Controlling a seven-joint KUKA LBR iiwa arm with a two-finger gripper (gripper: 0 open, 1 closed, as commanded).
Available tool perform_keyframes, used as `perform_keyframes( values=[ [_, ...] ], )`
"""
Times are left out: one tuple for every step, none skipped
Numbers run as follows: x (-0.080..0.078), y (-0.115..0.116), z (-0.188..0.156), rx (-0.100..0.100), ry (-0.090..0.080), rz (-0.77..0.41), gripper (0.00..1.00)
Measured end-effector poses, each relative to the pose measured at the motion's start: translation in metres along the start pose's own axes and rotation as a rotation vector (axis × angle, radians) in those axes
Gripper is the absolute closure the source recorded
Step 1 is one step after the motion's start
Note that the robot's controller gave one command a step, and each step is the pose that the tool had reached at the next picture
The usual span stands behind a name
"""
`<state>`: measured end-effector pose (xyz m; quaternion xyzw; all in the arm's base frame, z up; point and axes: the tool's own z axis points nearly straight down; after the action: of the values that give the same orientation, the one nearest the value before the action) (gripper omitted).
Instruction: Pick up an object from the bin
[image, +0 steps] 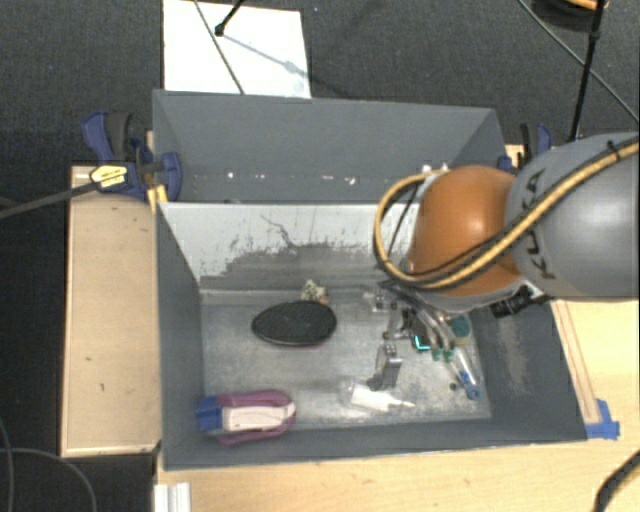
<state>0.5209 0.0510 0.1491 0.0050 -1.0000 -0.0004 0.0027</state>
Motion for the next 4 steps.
perform_keyframes(
  values=[
    [-0.044, -0.011, -0.021, 0.002, -0.012, -0.295, 0.00],
    [-0.062, -0.091, -0.023, 0.006, -0.011, -0.284, 0.00],
    [-0.060, -0.200, 0.053, 0.004, -0.004, -0.327, 0.00],
    [-0.062, -0.195, 0.050, 0.002, -0.008, -0.330, 1.00]
  ],
)
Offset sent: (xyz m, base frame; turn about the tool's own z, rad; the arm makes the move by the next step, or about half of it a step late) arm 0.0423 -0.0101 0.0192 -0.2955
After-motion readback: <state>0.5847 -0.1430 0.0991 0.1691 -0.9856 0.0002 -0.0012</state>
